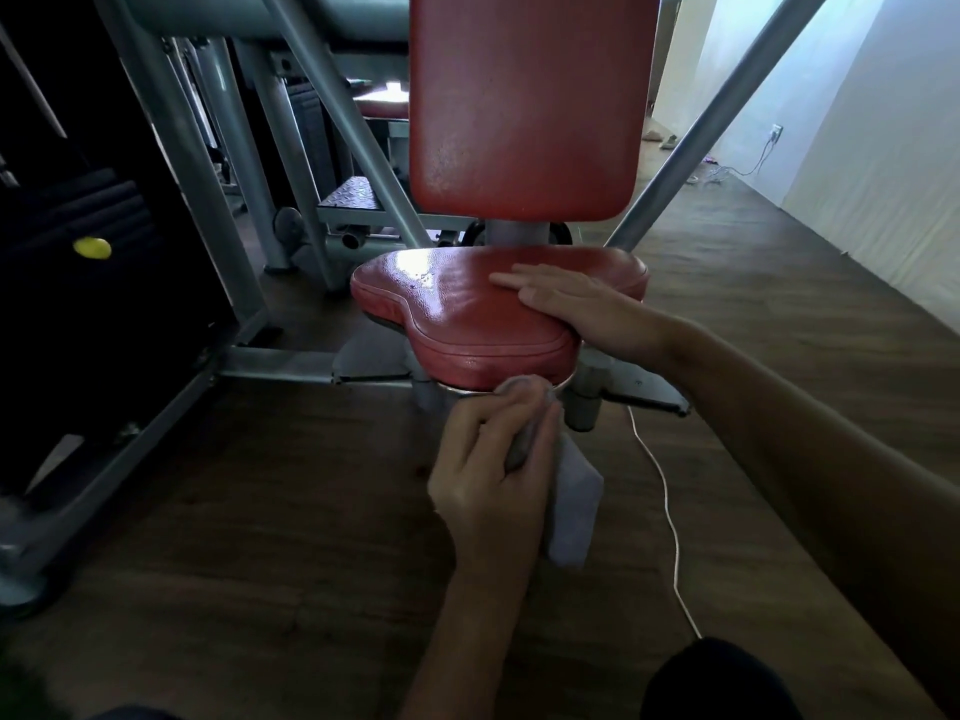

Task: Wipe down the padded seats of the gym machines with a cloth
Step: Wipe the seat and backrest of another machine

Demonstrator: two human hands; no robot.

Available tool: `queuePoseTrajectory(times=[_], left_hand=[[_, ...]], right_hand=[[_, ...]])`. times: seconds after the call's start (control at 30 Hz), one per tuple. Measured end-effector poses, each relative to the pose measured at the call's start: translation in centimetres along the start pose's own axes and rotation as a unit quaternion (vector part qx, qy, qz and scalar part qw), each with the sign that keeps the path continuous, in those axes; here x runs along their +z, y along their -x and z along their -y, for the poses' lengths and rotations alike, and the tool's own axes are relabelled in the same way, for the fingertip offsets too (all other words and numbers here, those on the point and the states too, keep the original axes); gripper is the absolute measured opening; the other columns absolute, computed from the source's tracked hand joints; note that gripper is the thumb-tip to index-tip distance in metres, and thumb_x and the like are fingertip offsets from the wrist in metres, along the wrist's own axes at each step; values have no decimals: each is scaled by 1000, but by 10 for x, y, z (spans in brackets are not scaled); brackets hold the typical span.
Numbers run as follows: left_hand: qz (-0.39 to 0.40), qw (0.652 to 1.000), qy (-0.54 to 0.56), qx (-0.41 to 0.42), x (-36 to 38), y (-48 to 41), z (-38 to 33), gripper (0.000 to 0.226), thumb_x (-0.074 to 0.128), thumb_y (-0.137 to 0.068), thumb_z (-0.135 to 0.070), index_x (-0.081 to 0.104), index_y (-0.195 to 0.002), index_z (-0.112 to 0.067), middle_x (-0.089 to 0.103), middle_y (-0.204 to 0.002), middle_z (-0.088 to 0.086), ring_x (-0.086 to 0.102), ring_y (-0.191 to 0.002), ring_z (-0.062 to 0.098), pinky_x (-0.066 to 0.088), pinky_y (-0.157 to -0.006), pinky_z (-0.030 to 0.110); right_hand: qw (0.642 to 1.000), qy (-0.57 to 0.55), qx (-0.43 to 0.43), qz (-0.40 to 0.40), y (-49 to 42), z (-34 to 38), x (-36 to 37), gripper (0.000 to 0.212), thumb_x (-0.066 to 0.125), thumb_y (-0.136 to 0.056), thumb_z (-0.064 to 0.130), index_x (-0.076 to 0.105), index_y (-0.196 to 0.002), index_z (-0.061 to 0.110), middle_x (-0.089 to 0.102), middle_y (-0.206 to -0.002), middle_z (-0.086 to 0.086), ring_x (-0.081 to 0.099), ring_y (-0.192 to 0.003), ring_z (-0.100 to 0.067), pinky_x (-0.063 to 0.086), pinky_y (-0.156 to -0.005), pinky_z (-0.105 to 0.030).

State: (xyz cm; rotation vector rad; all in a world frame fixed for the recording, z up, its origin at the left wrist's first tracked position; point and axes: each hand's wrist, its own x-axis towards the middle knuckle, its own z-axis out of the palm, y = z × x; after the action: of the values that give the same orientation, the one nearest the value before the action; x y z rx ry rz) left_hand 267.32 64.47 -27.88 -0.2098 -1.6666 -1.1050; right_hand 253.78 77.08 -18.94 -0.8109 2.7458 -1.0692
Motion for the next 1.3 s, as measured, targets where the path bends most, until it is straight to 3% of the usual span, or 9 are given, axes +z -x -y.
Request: queuePoseTrajectory(times=[0.13, 0.33, 0.53, 0.73, 0.9, 1.0, 1.17, 1.3], left_hand=[[20, 999, -18, 22, 1, 0, 0, 9, 82, -83, -3, 76, -87, 1, 71, -90, 8, 69, -88, 16, 56, -80, 26], [-17, 999, -48, 6, -5, -1, 2, 8, 82, -84, -4, 76, -86, 0, 69, -86, 7, 67, -81, 15, 56, -73, 25], [55, 993, -41, 93, 8, -10, -3, 8, 79, -86, -3, 77, -91, 3, 70, -86, 11, 64, -79, 19, 54, -72, 30], [30, 995, -61, 67, 2, -3, -1, 9, 80, -85, -4, 79, -92, 0, 72, -88, 8, 67, -80, 19, 56, -73, 32], [132, 983, -49, 117, 24, -4, -1, 4, 76, -89, -4, 78, -92, -2, 73, -94, 7, 61, -81, 20, 52, -71, 34], [109, 988, -55, 95, 17, -1, -1, 10, 79, -86, -3, 79, -96, -5, 73, -96, 4, 61, -82, 19, 51, -72, 32], [21, 992, -99, 81, -15, -14, 3, 11, 84, -81, -4, 79, -91, -4, 73, -88, 5, 62, -80, 15, 51, -71, 25], [50, 991, -79, 99, -1, -17, -5, 9, 82, -83, -1, 79, -92, -2, 73, -88, 6, 65, -79, 20, 53, -72, 30]], right_hand=[[1000, 8, 5, 1, 3, 4, 0, 38, 37, -108, 42, 47, -144, 47, 31, -162, 11, 19, -151, -5, 3, -126, -46], [1000, 15, 5, -4, 3, 6, 2, 38, 36, -108, 40, 48, -144, 46, 34, -161, 10, 22, -149, -6, 4, -126, -43], [1000, 4, 4, 15, 5, 6, -2, 40, 36, -109, 39, 46, -147, 43, 31, -161, 13, 21, -149, -3, 4, -126, -43], [1000, 0, 4, 18, 7, 7, -2, 41, 37, -109, 37, 46, -148, 38, 32, -161, 13, 22, -146, 1, 3, -127, -38], [999, 15, 9, 27, 6, 12, -3, 40, 35, -109, 38, 44, -148, 40, 30, -162, 13, 19, -147, 1, 3, -126, -39], [999, 24, 5, 28, 6, 13, -4, 40, 35, -109, 38, 43, -148, 41, 30, -162, 12, 17, -150, -3, 2, -126, -45], [999, 29, 11, 29, 8, 17, -4, 42, 33, -109, 36, 40, -150, 39, 27, -163, 11, 14, -151, -5, 0, -126, -39], [999, 29, 13, 22, 7, 17, -4, 41, 34, -109, 36, 42, -149, 40, 29, -163, 11, 16, -151, -6, 1, -126, -42]])
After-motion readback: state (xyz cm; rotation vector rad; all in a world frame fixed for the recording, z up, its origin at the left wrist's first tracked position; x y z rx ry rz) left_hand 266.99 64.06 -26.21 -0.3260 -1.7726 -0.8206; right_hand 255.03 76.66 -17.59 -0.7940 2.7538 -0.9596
